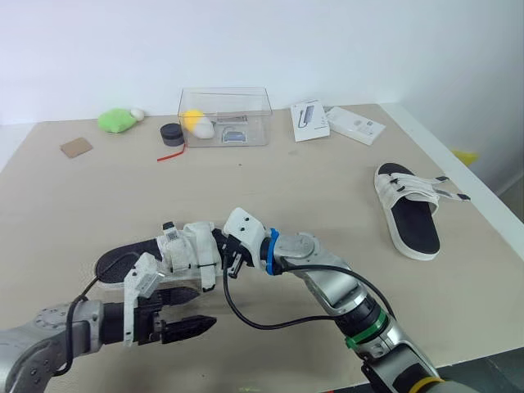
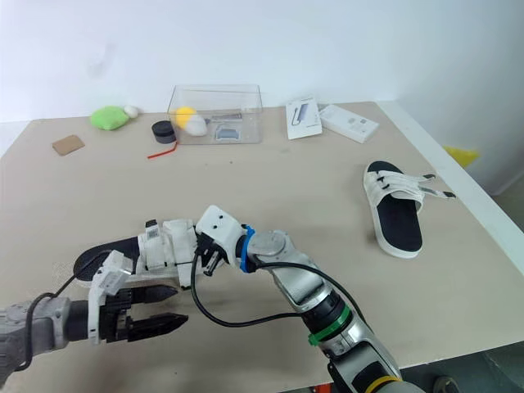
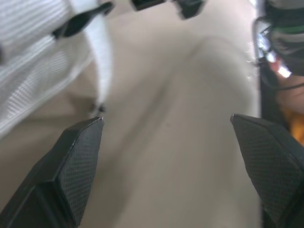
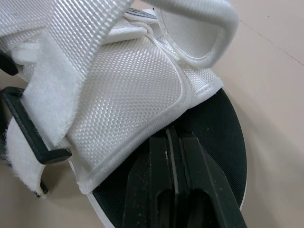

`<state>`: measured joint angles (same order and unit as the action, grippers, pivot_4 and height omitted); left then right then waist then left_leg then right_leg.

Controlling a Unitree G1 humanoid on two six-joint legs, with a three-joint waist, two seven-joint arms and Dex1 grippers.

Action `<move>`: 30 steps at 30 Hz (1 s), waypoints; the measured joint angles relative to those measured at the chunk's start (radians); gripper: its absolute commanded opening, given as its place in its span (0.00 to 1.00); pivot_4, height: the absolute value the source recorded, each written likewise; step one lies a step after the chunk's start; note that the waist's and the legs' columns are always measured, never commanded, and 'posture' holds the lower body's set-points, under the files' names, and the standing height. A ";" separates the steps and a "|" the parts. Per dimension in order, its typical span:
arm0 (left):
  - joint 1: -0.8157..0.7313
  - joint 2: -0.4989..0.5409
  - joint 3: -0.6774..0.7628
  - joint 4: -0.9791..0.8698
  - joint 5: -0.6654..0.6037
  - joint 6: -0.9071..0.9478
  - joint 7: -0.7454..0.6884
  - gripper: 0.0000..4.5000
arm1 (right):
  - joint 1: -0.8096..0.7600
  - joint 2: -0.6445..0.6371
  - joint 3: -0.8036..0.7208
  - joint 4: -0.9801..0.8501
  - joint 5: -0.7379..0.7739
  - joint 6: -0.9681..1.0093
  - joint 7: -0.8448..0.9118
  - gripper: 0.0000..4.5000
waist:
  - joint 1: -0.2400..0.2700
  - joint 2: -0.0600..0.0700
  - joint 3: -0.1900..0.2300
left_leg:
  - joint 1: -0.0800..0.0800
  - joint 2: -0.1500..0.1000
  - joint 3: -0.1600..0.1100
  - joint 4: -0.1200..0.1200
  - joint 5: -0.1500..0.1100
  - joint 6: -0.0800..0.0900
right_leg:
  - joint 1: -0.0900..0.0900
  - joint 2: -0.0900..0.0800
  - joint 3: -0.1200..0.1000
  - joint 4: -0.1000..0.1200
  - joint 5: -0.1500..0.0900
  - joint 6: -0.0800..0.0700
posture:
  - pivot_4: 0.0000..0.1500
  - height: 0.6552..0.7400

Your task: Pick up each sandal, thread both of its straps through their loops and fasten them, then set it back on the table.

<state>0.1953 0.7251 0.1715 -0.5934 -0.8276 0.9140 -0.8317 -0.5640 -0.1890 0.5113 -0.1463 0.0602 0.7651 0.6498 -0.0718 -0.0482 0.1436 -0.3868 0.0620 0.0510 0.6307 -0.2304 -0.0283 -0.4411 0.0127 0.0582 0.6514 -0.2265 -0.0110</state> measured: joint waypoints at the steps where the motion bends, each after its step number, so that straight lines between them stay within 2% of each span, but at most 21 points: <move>1: 0.000 0.000 -0.004 0.004 0.001 -0.001 0.001 0.99 | 0.000 -0.001 0.000 -0.002 0.000 0.001 0.000 0.00 | 0.000 0.000 0.000 | 0.000 0.000 0.000 0.000 0.000 0.000 | 0.000 0.000 0.000 0.000 0.000 0.000 | 1.00 1.00; 16: -0.061 -0.032 0.016 0.018 -0.054 0.001 0.064 0.99 | -0.004 0.000 0.001 0.003 0.000 0.002 0.001 0.00 | 0.000 0.000 0.000 | 0.000 0.000 0.000 0.000 0.000 0.000 | 0.000 0.000 -0.002 0.000 0.000 0.001 | 1.00 1.00; 19: -0.075 -0.029 -0.029 0.023 -0.050 0.011 0.068 0.82 | -0.004 0.000 0.001 0.003 0.000 0.002 0.000 0.00 | 0.000 0.000 0.000 | 0.000 0.000 0.000 0.000 0.000 0.000 | 0.001 0.000 -0.002 0.000 0.000 0.001 | 1.00 1.00; 24: -0.069 -0.005 -0.065 0.026 -0.030 0.014 0.069 0.36 | -0.004 0.000 0.000 0.002 0.000 0.002 0.000 0.00 | 0.000 0.000 0.000 | 0.000 0.000 0.000 0.000 0.000 0.000 | 0.000 0.000 -0.002 0.000 0.000 0.001 | 1.00 1.00; 25: -0.066 -0.005 -0.076 0.028 -0.026 0.014 0.070 0.24 | -0.004 0.000 -0.001 0.002 0.000 0.002 -0.001 0.00 | 0.000 0.000 0.000 | 0.000 0.000 0.000 0.000 0.000 0.000 | 0.000 0.000 -0.002 0.000 0.000 0.001 | 1.00 1.00; 27: -0.066 -0.006 -0.081 0.033 -0.026 0.014 0.072 0.10 | -0.004 0.000 -0.002 0.002 0.000 0.002 -0.002 0.00 | 0.000 0.000 0.000 | 0.000 0.000 0.000 0.000 0.000 0.000 | 0.000 0.000 -0.002 0.000 0.000 0.001 | 1.00 1.00; 28: -0.067 -0.007 -0.082 0.035 -0.025 0.014 0.075 0.04 | -0.004 0.000 -0.002 0.002 0.000 0.002 -0.002 0.00 | 0.000 0.000 0.000 | 0.000 0.000 0.000 0.000 0.000 0.000 | 0.000 0.000 -0.002 0.000 0.000 0.001 | 1.00 1.00; 30: -0.069 -0.011 -0.083 0.037 -0.026 0.011 0.081 0.04 | -0.004 0.000 -0.003 0.002 0.000 0.002 -0.002 0.00 | 0.000 0.000 0.000 | 0.000 0.000 0.000 0.000 0.000 0.000 | 0.001 0.000 -0.002 0.000 0.000 0.001 | 1.00 1.00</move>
<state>0.1267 0.7143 0.0886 -0.5560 -0.8532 0.9251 -0.7506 -0.5678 -0.1894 0.5087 -0.1444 0.0604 0.7668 0.6478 -0.0719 -0.0483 0.1436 -0.3871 0.0616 0.0511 0.6310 -0.2306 -0.0283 -0.4406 0.0130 0.0563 0.6512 -0.2264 -0.0101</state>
